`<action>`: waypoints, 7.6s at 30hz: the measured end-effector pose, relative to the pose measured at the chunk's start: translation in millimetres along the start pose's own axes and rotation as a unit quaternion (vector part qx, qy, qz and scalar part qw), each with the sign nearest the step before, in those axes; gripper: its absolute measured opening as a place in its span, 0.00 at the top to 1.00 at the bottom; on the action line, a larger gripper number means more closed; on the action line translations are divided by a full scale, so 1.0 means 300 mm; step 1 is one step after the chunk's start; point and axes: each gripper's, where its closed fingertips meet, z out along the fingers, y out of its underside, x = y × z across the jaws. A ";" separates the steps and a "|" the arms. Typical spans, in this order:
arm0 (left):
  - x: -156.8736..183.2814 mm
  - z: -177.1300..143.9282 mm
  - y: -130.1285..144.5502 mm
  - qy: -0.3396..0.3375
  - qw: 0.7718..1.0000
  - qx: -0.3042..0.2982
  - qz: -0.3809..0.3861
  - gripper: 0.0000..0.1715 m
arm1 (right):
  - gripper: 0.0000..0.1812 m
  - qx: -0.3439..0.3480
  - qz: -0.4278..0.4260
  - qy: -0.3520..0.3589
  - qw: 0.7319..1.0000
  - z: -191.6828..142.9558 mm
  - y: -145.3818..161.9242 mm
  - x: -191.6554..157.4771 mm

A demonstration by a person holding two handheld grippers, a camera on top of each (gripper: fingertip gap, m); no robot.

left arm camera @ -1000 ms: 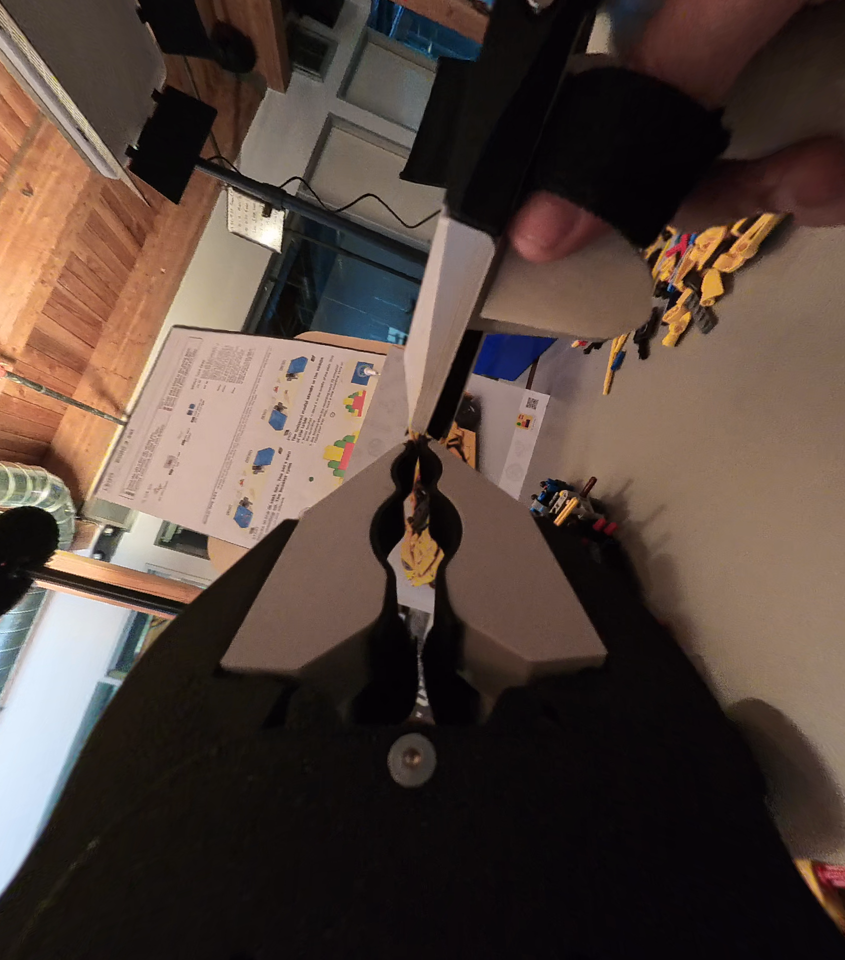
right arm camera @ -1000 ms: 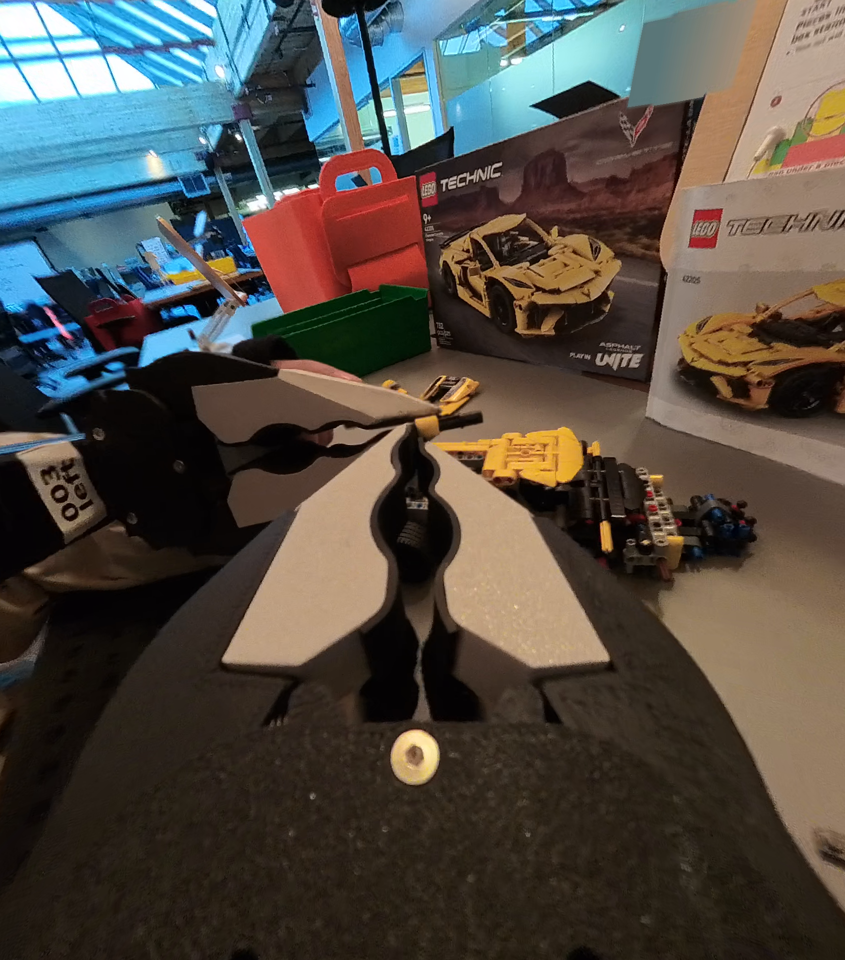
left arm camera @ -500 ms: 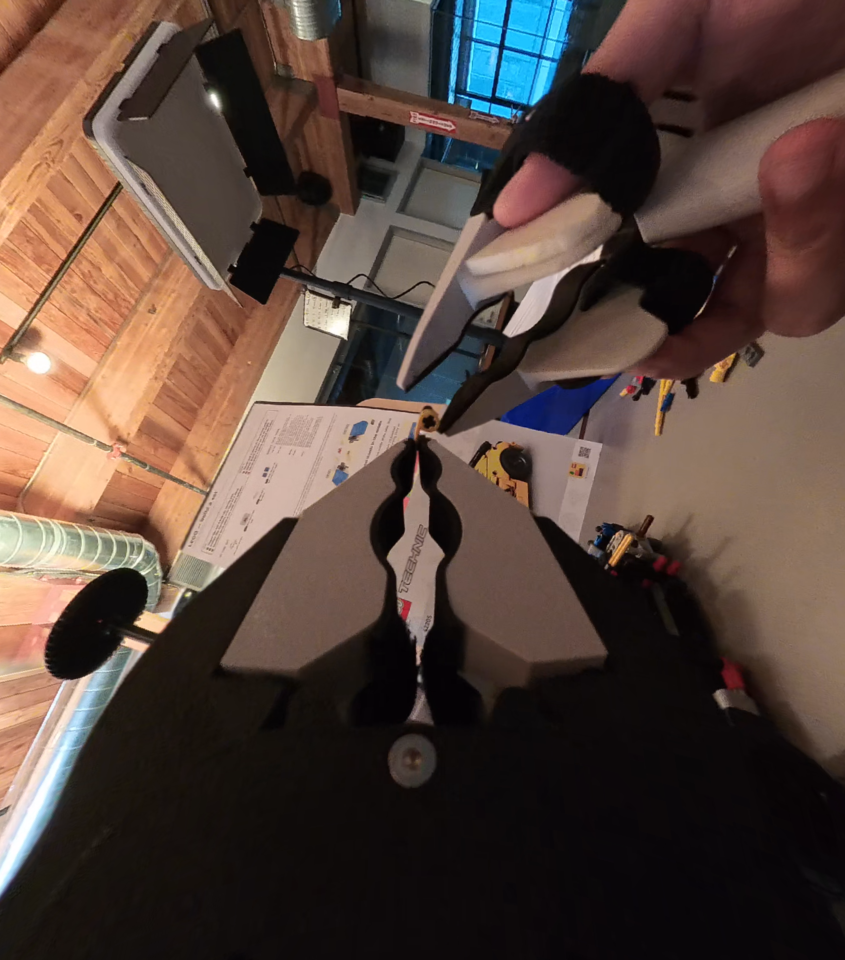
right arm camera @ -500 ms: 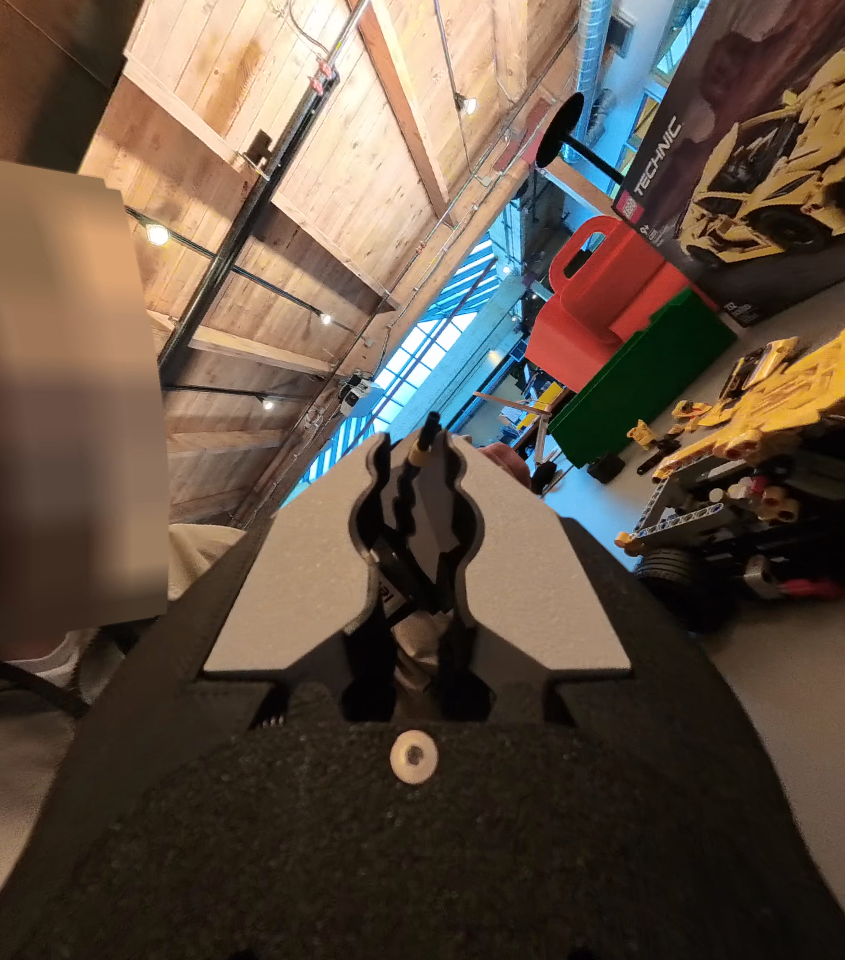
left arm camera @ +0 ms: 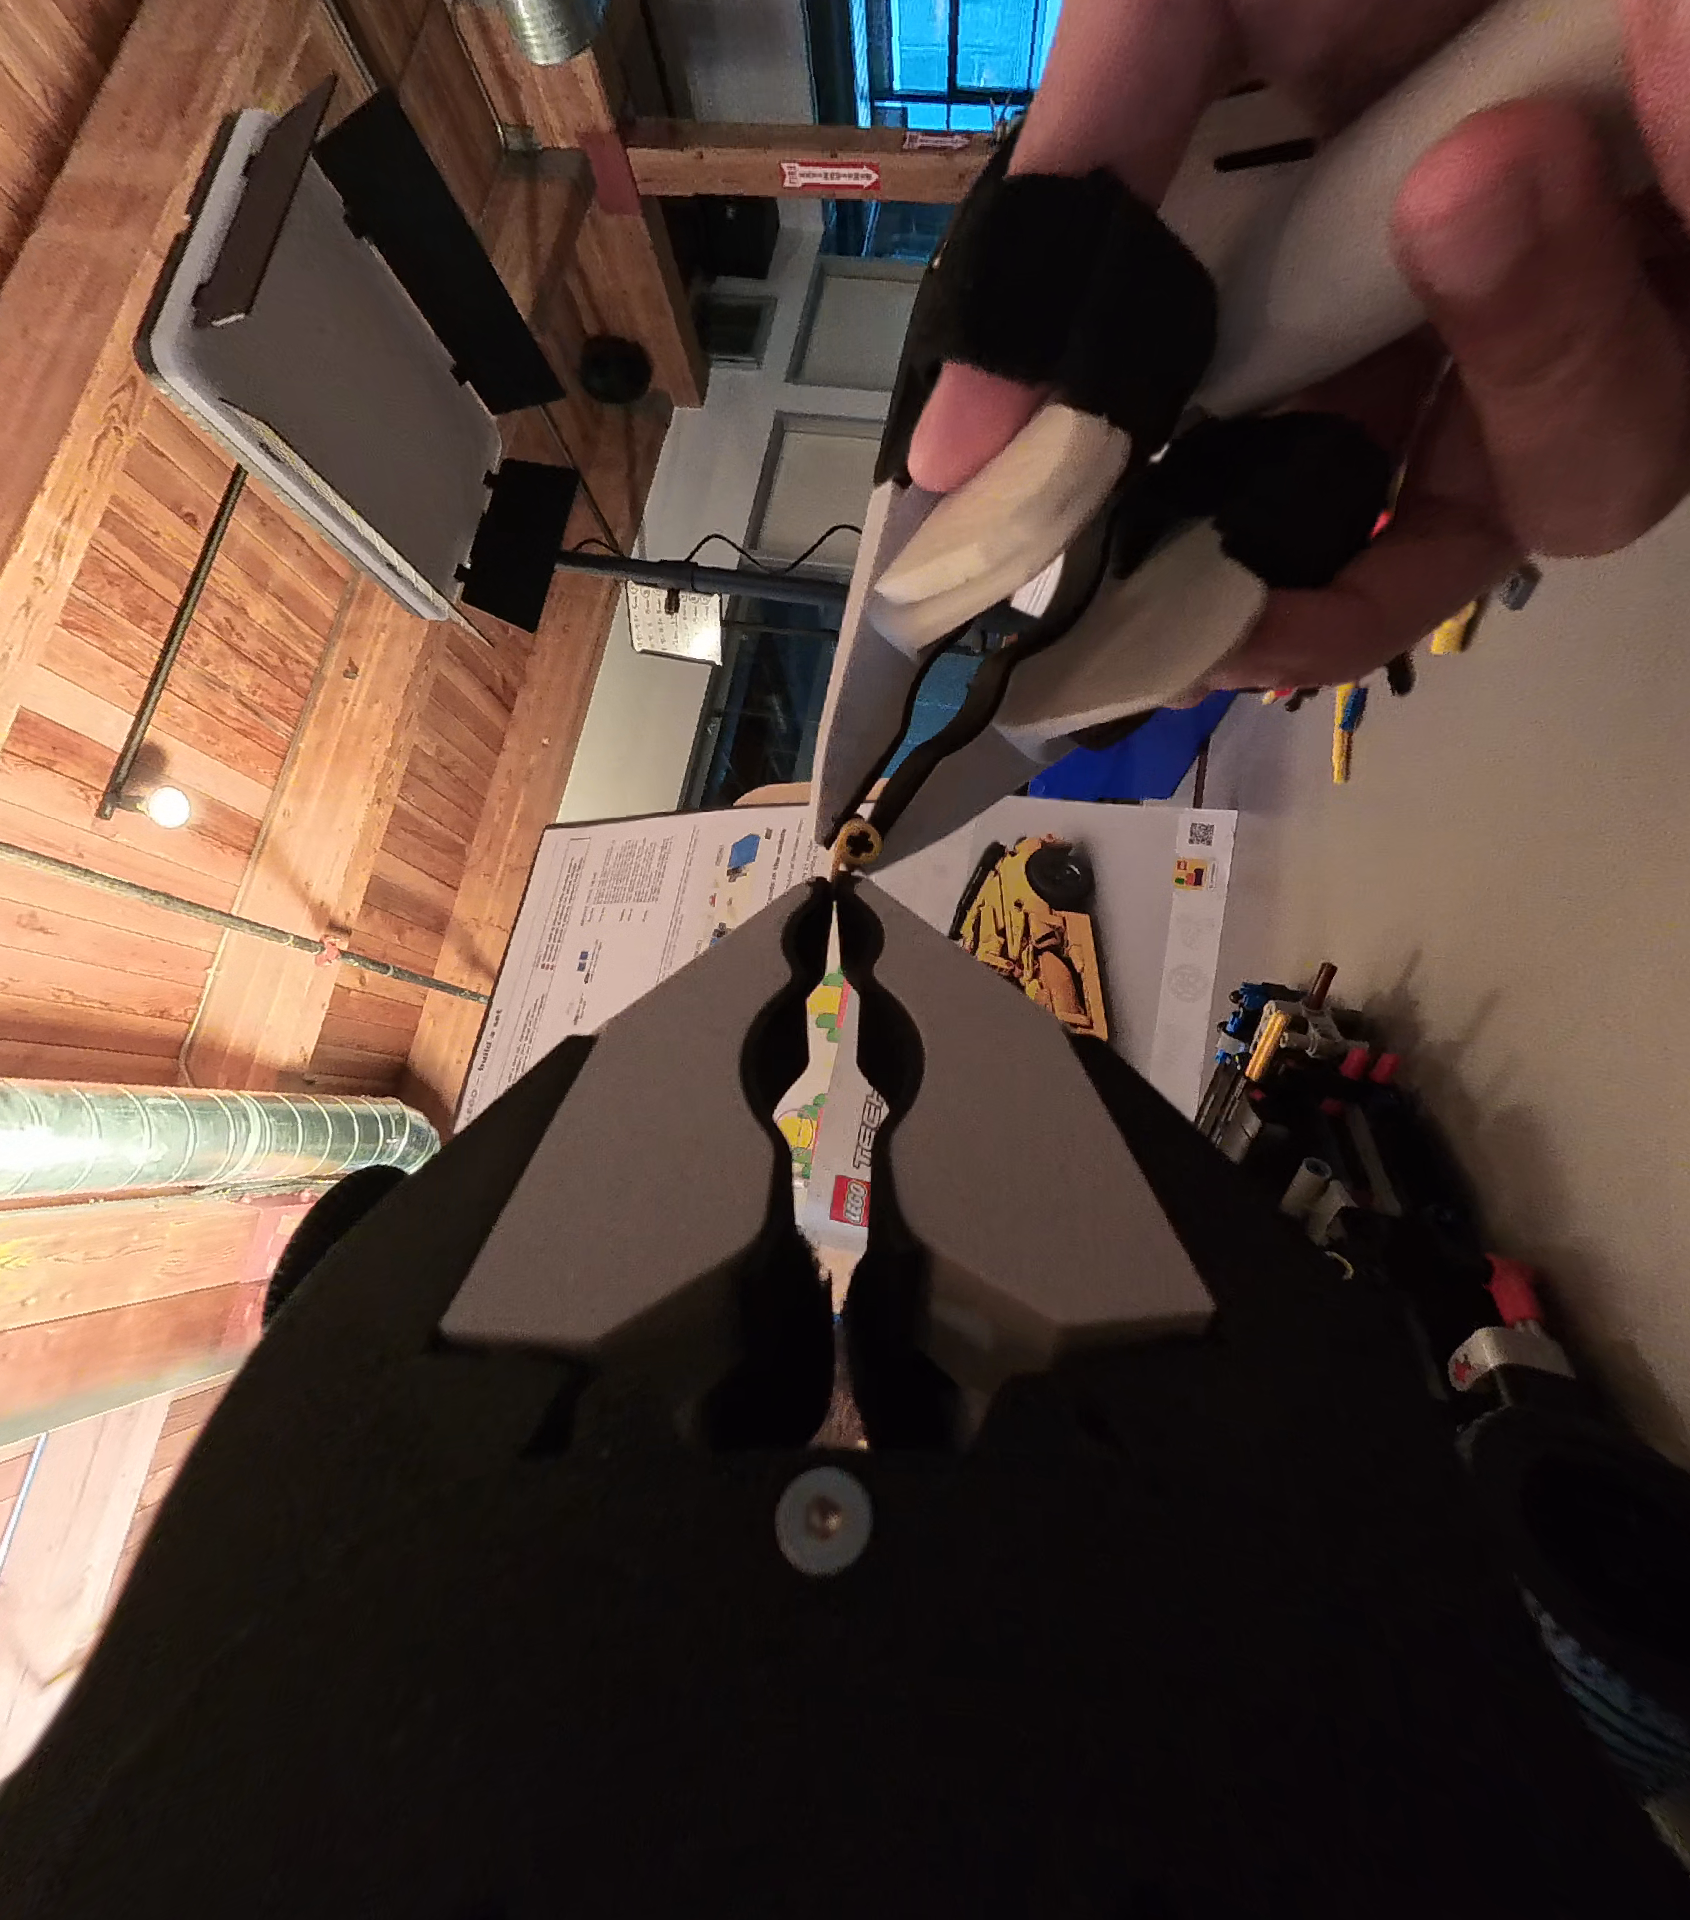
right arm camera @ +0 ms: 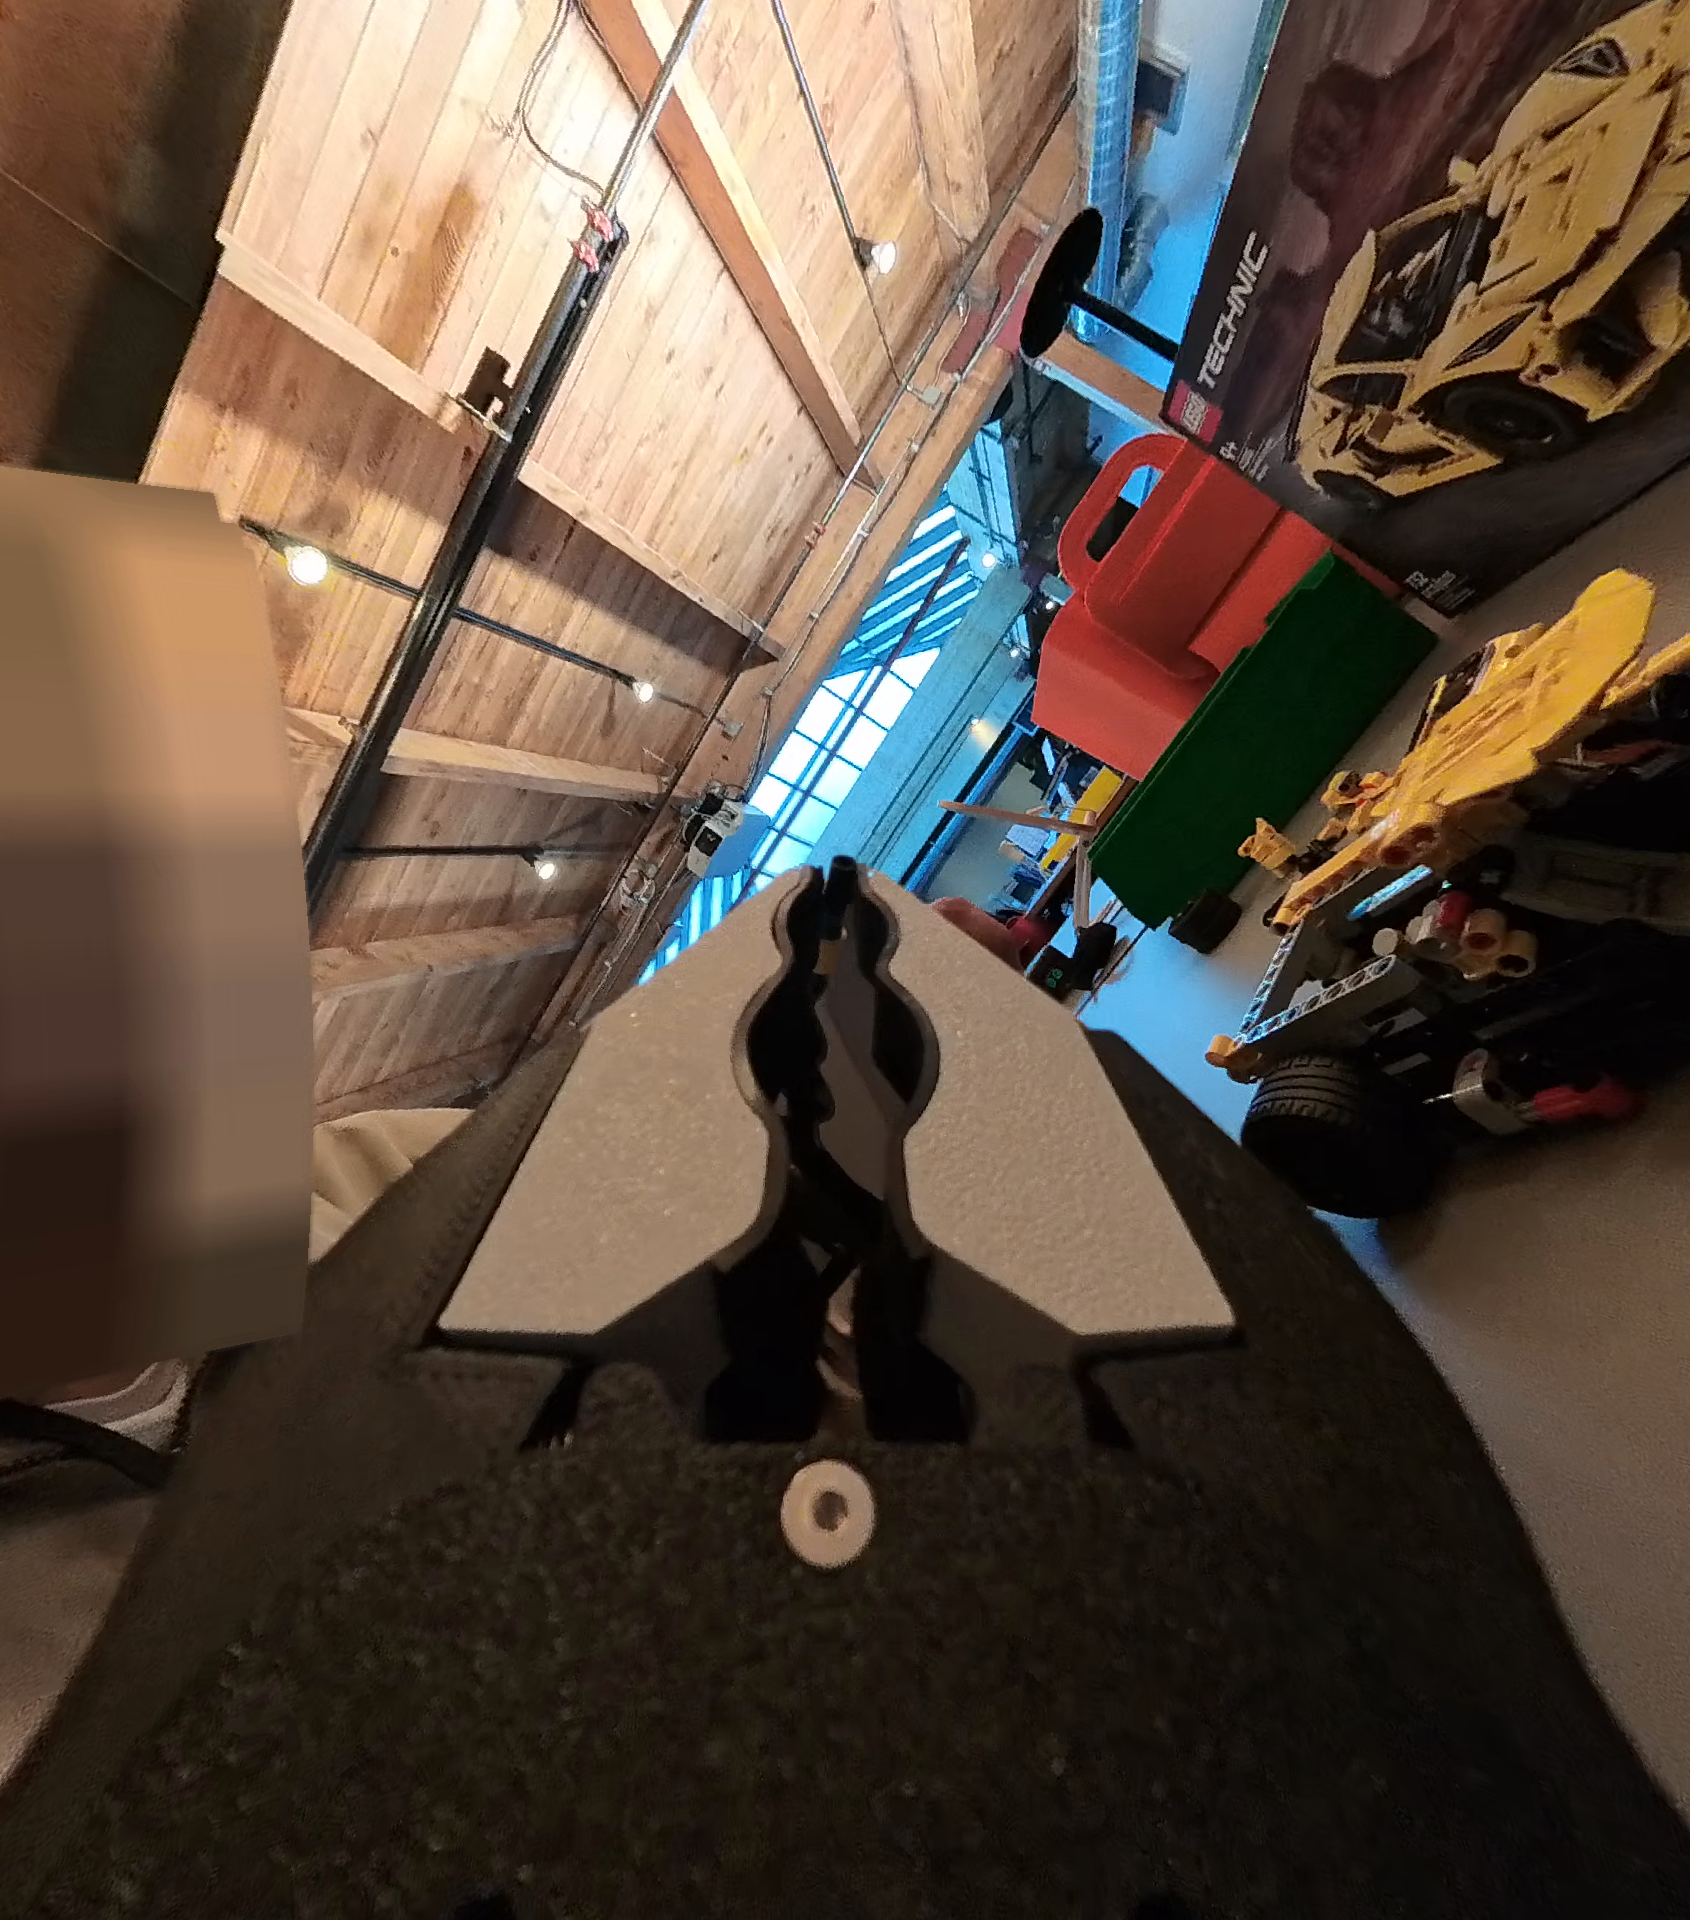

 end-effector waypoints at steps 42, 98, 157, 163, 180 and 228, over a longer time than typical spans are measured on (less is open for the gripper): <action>0.492 0.459 -0.253 0.572 0.533 -0.186 -0.595 0.84 | 0.93 0.086 -0.253 0.540 0.798 -0.744 -0.349 0.136; 0.162 -0.381 0.133 0.242 0.864 -0.100 -0.431 0.97 | 0.97 -0.311 -0.182 0.168 0.917 0.117 0.383 0.191; 0.150 -0.365 0.201 0.171 0.864 -0.196 -0.431 0.96 | 0.99 -0.298 -0.159 0.169 0.926 0.179 0.405 0.183; 0.087 -0.361 0.280 0.092 0.869 -0.234 -0.427 0.96 | 0.99 -0.348 -0.157 0.193 0.904 0.142 0.437 0.212; 0.133 -0.342 0.113 0.271 0.681 -0.149 -0.664 0.96 | 0.90 -0.223 -0.304 0.657 0.653 -0.687 -0.188 0.271; 0.359 -0.585 0.327 0.340 0.607 -0.329 -0.639 0.81 | 0.78 -0.158 -0.351 0.605 0.697 -0.602 -0.228 0.114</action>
